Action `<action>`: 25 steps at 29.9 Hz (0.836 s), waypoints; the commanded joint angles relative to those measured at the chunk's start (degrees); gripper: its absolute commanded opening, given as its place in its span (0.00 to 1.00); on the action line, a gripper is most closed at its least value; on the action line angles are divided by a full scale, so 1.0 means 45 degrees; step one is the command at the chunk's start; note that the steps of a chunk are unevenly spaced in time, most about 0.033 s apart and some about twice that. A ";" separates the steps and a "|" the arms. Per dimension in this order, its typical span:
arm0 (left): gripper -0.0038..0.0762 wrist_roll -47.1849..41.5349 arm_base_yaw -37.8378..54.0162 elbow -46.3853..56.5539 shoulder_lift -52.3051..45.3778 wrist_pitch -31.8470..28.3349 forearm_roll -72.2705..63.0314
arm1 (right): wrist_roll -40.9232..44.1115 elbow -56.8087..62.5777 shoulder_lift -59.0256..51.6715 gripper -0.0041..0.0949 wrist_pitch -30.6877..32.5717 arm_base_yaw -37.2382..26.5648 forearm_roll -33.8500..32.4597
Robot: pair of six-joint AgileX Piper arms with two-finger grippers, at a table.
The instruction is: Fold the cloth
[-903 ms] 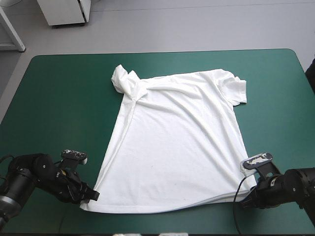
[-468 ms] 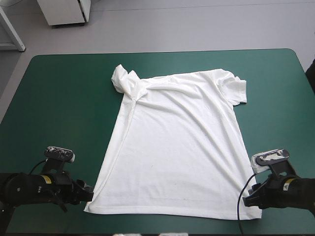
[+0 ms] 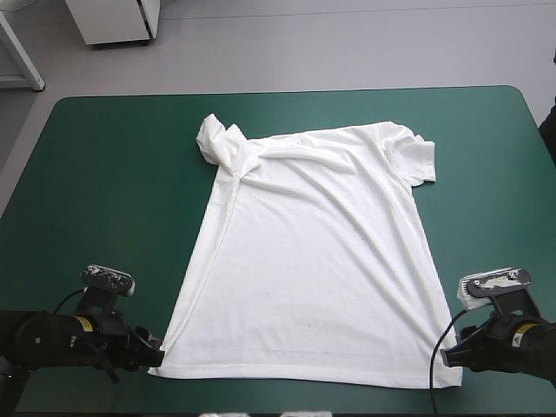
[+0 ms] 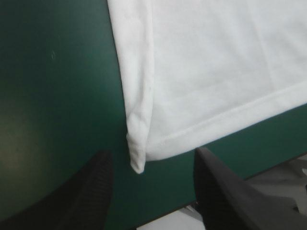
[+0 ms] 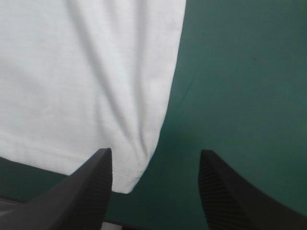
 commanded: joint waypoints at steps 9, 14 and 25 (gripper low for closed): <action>0.53 0.0206 -0.0187 0.1579 0.0358 -0.1349 0.0185 | 0.0019 0.0579 0.0896 0.56 0.0044 0.0031 -0.0305; 0.53 0.0522 -0.0187 0.1657 0.1294 -0.2190 0.0216 | -0.0014 0.0836 0.1008 0.56 0.0044 0.0031 -0.0351; 0.52 0.0579 -0.1308 0.1845 0.3401 -0.2681 0.0049 | -0.0090 0.0917 0.1008 0.56 0.0044 0.0031 -0.0475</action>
